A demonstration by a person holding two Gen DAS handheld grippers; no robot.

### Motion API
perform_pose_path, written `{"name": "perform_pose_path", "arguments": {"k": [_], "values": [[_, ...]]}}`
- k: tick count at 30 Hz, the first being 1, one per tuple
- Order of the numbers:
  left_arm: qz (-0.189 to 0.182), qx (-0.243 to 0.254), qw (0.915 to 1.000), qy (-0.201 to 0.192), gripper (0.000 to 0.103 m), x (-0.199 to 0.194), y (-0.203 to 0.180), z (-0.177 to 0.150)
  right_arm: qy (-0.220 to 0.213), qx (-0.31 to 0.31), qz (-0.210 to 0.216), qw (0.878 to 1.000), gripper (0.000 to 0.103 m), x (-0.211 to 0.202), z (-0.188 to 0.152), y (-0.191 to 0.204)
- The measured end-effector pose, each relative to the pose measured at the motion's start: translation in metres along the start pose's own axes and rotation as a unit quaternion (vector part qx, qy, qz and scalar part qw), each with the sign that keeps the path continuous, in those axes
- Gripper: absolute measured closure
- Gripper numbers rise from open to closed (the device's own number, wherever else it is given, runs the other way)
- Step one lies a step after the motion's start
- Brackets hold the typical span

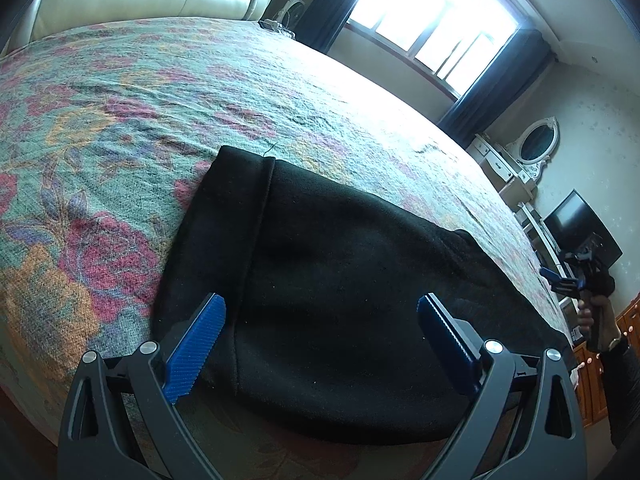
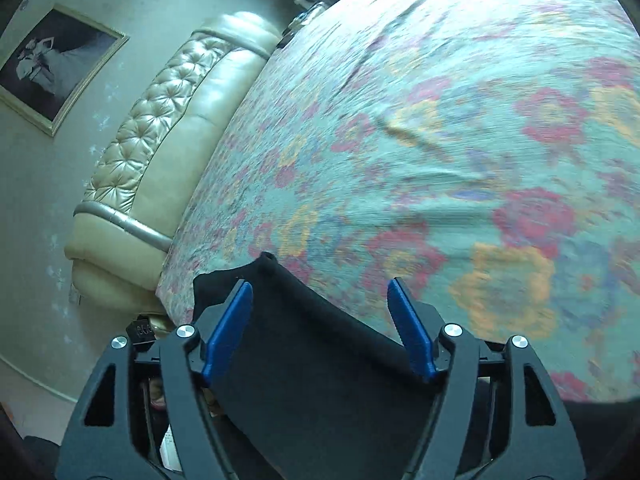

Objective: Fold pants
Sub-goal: 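Withdraw the open right gripper from the folded trousers, then grasp the end of the black trousers with the right gripper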

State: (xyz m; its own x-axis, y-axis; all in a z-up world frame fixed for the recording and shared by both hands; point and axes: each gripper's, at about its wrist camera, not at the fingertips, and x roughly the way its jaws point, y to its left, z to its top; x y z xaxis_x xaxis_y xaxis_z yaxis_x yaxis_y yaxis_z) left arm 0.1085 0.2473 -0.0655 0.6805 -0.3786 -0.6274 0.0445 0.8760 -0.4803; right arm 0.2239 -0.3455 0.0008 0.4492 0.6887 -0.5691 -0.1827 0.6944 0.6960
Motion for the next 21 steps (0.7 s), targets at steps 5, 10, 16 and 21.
{"name": "perform_pose_path", "arguments": {"k": [5, 10, 16, 21], "values": [[0.007, -0.014, 0.9999, 0.003, 0.007, 0.002, 0.000, 0.004, -0.114, 0.092, -0.097, 0.984, 0.029, -0.177, -0.054, -0.105], [0.025, -0.026, 0.9993, 0.005, 0.007, 0.007, -0.002, 0.008, -0.186, 0.204, -0.161, 0.948, 0.025, -0.297, -0.116, -0.209], [0.055, -0.015, 0.9983, 0.010, 0.006, 0.016, -0.011, 0.013, -0.132, 0.265, -0.093, 0.951, 0.024, -0.289, -0.164, -0.282], [0.065, -0.014, 0.9977, 0.009, 0.006, 0.019, -0.013, 0.012, -0.140, 0.251, -0.005, 0.958, 0.013, -0.280, -0.166, -0.292]]}}
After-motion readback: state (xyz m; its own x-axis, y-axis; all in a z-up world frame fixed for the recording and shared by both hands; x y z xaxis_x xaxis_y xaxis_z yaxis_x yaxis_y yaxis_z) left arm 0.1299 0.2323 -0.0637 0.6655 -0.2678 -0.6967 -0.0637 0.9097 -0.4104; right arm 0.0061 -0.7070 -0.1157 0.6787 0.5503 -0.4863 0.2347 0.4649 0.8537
